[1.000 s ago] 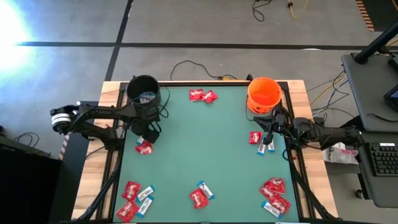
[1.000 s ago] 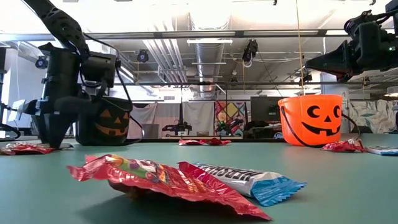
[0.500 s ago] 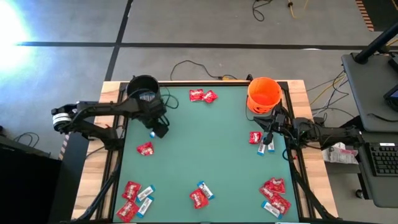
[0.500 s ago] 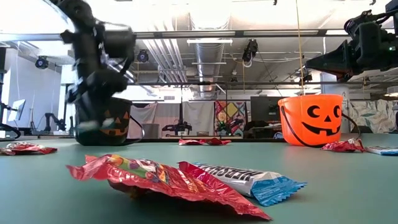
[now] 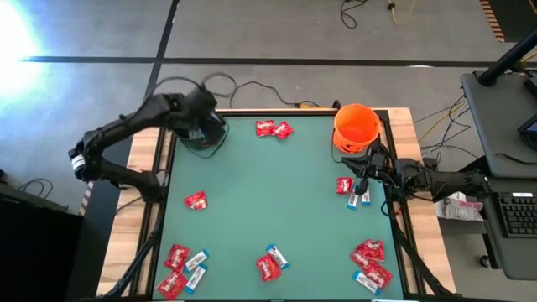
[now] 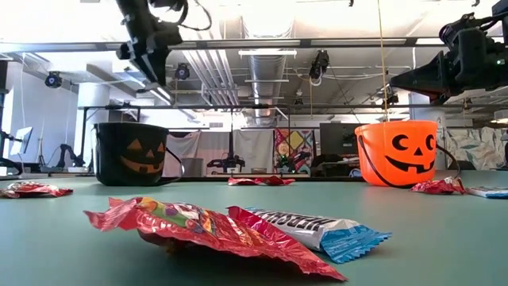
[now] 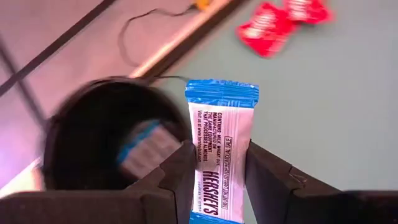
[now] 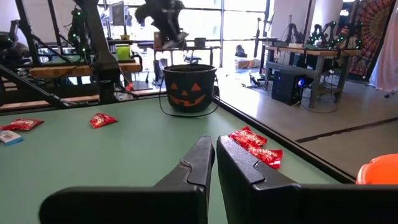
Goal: Sort candy by brand, put in halloween buckets
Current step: Put the white chocolate into the black bucket
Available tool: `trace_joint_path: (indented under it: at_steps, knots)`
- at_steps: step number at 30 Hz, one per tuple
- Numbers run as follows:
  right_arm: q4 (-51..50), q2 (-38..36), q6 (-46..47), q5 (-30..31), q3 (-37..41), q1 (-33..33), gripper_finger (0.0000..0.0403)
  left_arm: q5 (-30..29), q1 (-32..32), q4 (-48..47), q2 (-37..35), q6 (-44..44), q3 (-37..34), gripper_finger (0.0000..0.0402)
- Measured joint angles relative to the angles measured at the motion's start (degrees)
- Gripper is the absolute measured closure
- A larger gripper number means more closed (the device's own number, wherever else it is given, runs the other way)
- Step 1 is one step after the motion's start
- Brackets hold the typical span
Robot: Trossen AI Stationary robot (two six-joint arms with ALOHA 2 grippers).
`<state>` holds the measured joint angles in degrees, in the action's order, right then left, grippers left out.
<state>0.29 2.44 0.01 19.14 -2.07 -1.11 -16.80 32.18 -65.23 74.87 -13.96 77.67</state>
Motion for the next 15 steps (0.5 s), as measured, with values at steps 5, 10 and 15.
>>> trace_joint_path:
  at_steps: [5, 10, 15]
  knots:
    - [-0.01, 0.01, 0.0, -0.02, 0.0, -0.01, 0.0385, -2.67, 8.85, 0.22, 2.05, -2.52, -2.33, 0.0294]
    - [-0.02, 0.01, 0.0, -0.01, 0.0, 0.0, 0.0385, -1.81, 14.61, 4.28, 6.6, -1.92, -8.26, 0.0294]
    - [-0.02, 0.0, -0.01, -0.02, 0.0, 0.0, 0.0385, 4.97, 20.01, 4.95, 10.66, -1.61, -7.62, 0.0294]
